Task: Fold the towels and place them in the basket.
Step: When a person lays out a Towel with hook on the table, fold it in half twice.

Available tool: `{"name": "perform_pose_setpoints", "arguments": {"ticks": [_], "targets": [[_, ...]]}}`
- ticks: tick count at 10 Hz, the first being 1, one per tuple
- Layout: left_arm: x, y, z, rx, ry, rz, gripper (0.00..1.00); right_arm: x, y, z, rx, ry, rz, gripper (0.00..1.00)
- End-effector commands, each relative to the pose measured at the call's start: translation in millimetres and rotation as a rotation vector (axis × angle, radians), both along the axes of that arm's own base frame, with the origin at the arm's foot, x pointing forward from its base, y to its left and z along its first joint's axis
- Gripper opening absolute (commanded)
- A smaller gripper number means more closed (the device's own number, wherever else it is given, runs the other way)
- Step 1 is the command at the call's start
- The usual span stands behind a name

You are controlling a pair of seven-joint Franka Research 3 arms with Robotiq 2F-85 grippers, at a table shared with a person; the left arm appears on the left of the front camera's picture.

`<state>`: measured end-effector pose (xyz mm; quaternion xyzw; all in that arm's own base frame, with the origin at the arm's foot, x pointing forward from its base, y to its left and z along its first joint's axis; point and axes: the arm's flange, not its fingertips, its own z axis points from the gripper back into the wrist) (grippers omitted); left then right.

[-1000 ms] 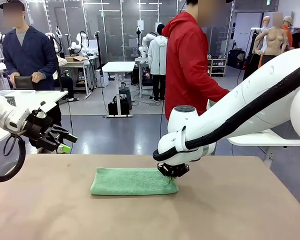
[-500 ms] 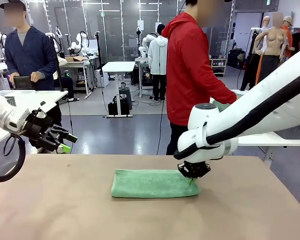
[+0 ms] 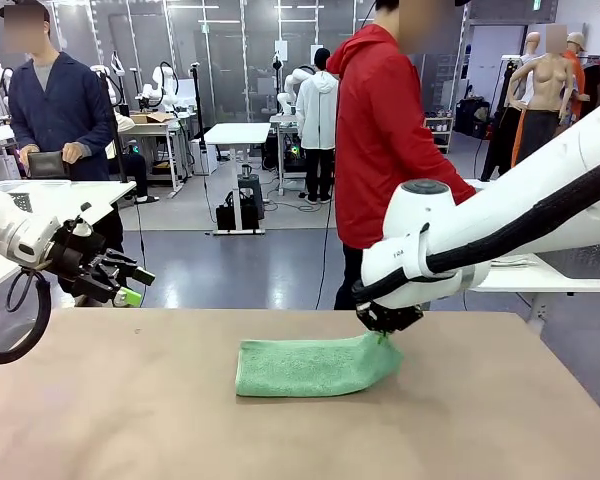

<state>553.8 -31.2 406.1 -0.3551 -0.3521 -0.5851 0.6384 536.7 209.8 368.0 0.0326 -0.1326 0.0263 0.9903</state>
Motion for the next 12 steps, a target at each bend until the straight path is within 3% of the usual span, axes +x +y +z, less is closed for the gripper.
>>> {"name": "perform_pose_setpoints", "arguments": {"ticks": [1,3,6,12], "targets": [[-1.0,0.2,2.1,-0.005,-0.006,0.003,0.96,-3.6,60.4,15.7,-0.034,-0.039,0.044,0.0],[-1.0,0.2,2.1,-0.005,-0.006,0.003,0.96,0.1,115.5,17.3,-0.049,-0.055,0.093,0.0],[-1.0,0.2,2.1,-0.005,-0.006,0.003,0.96,5.3,185.9,7.2,0.021,-0.011,0.103,0.0],[-1.0,0.2,2.1,-0.005,-0.006,0.003,0.96,8.7,220.6,-30.5,0.035,0.118,0.103,0.0]]}}
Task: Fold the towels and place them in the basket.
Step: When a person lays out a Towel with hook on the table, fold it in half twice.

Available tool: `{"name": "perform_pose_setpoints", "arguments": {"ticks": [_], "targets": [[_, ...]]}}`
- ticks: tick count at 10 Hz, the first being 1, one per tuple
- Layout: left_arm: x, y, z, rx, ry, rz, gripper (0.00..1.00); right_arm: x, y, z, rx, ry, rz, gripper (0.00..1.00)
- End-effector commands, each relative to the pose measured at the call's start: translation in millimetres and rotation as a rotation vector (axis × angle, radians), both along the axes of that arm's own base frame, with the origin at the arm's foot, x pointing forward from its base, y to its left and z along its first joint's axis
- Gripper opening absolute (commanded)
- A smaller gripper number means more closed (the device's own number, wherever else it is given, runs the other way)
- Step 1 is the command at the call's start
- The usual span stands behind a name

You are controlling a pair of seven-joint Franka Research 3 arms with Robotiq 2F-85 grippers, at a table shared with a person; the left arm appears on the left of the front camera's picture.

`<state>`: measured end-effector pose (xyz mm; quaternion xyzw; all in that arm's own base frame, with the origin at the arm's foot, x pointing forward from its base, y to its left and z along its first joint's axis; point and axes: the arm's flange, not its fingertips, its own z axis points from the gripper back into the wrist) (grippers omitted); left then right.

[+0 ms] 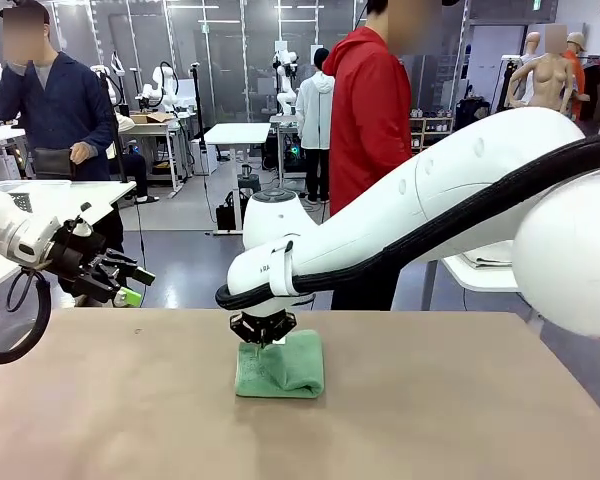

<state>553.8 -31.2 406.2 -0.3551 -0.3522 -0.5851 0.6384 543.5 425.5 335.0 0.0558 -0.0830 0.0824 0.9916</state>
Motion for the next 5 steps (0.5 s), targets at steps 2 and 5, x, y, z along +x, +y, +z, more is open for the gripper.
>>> {"name": "perform_pose_setpoints", "arguments": {"ticks": [2,5], "targets": [[-1.0,0.3,1.9,-0.005,-0.006,0.003,0.96,1.3,7.5,0.2,0.029,-0.001,-0.022,0.23],[-1.0,0.3,1.9,-0.005,-0.006,0.003,0.96,-5.2,14.2,5.7,0.058,-0.036,0.0,0.61]]}}
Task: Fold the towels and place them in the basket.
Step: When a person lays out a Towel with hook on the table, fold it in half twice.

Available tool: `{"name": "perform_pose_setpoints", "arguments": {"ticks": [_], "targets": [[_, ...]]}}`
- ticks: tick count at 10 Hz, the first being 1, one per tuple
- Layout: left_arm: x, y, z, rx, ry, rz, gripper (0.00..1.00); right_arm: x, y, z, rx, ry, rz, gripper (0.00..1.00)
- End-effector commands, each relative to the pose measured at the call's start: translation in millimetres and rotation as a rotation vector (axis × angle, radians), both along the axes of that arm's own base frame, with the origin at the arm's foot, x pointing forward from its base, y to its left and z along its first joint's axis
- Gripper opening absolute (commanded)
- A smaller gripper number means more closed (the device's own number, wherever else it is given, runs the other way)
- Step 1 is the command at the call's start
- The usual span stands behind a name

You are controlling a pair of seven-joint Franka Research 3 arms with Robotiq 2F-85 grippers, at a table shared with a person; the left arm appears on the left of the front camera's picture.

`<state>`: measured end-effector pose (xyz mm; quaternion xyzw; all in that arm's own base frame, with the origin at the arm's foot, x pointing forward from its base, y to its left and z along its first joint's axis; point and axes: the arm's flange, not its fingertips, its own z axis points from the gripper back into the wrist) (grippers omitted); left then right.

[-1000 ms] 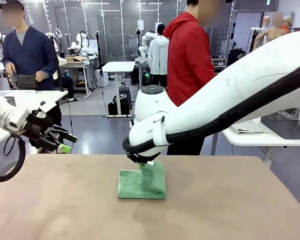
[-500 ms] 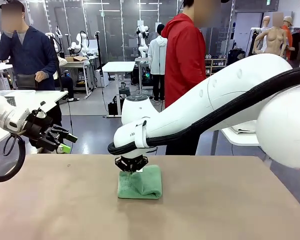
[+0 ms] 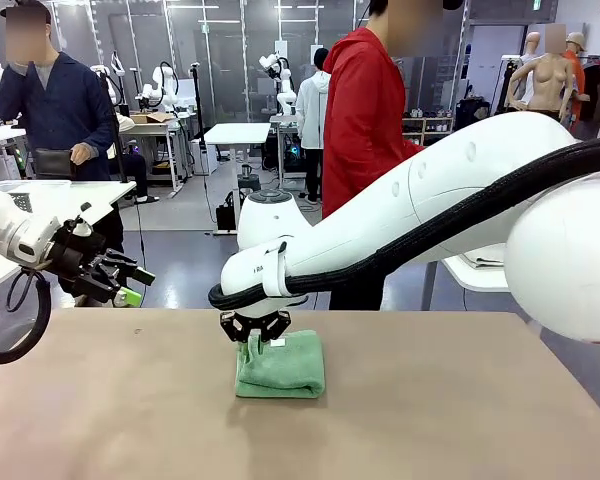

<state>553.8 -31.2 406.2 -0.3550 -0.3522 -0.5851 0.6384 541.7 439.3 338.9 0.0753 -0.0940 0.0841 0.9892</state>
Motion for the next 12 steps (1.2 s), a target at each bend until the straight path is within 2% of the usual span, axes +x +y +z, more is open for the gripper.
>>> {"name": "perform_pose_setpoints", "arguments": {"ticks": [1,2,3,4,5,6,9,11,12], "targets": [[-1.0,0.3,1.9,-0.005,-0.006,0.003,0.96,-6.8,-1.6,8.9,0.012,-0.029,-0.006,0.45],[-1.0,0.3,1.9,-0.005,-0.006,0.003,0.96,-10.1,-14.3,23.1,0.019,-0.027,-0.008,0.8],[-1.0,0.3,1.9,-0.005,-0.006,0.003,0.96,-13.2,-36.9,37.3,0.008,0.008,-0.009,0.64],[-1.0,0.3,1.9,-0.005,-0.006,0.003,0.96,-14.9,-66.0,50.7,0.014,0.03,-0.034,0.99],[-1.0,0.3,1.9,-0.005,-0.006,0.003,0.96,-18.4,-103.3,65.3,0.048,0.047,-0.079,0.83],[-1.0,0.3,1.9,-0.005,-0.006,0.003,0.96,-17.9,-124.1,69.6,0.07,0.093,-0.098,1.0],[-1.0,0.3,1.9,-0.005,-0.006,0.003,0.96,-15.4,-163.1,72.4,0.102,0.109,-0.15,1.0],[-1.0,0.3,1.9,-0.005,-0.006,0.003,0.96,-16.4,-167.5,72.1,0.123,0.114,-0.162,1.0],[-1.0,0.3,1.9,-0.005,-0.006,0.003,0.96,-8.3,-167.3,75.2,0.081,0.114,-0.17,1.0]]}}
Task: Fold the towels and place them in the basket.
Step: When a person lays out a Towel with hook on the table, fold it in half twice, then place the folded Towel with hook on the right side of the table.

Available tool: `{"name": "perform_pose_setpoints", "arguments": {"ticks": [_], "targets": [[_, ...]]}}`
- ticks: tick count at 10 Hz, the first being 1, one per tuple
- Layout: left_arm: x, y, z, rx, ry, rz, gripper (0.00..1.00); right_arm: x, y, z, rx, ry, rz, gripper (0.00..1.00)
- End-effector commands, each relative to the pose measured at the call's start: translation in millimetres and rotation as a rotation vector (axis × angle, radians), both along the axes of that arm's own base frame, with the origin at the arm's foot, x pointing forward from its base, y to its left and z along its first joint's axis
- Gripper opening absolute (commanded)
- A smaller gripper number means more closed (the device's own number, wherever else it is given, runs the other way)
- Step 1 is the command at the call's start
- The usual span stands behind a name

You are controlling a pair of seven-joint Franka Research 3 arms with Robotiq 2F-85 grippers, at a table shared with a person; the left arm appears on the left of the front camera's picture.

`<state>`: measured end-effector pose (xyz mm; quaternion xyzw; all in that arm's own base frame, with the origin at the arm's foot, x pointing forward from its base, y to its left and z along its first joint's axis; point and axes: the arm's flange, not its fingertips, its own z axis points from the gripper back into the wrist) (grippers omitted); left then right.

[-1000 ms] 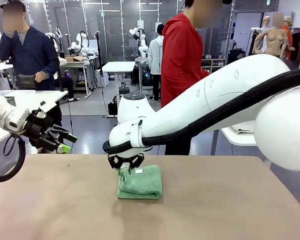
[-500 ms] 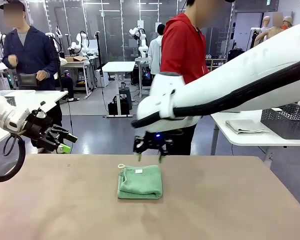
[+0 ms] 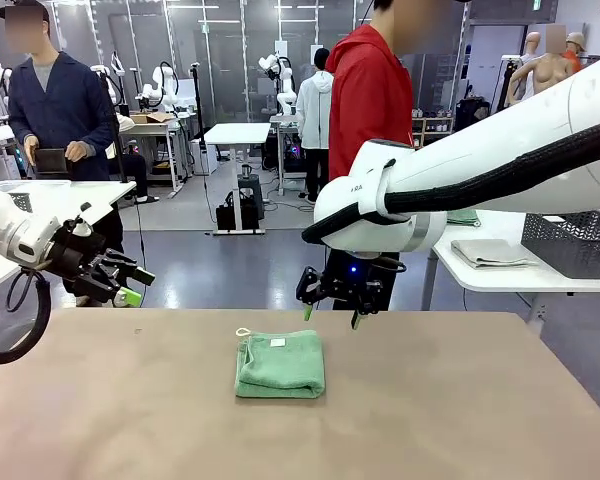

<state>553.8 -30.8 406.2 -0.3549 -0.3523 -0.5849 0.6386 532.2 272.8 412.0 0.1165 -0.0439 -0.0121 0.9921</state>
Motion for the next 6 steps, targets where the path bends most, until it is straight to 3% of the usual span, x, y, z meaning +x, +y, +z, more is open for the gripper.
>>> {"name": "perform_pose_setpoints", "arguments": {"ticks": [1,6], "targets": [[-1.0,-0.1,2.0,-0.005,-0.006,0.002,0.96,1.2,-0.8,2.1,-0.01,-0.007,0.006,1.0],[-1.0,-0.1,2.0,-0.005,-0.006,0.002,0.96,1.2,-0.8,2.1,-0.01,-0.007,0.006,1.0]]}}
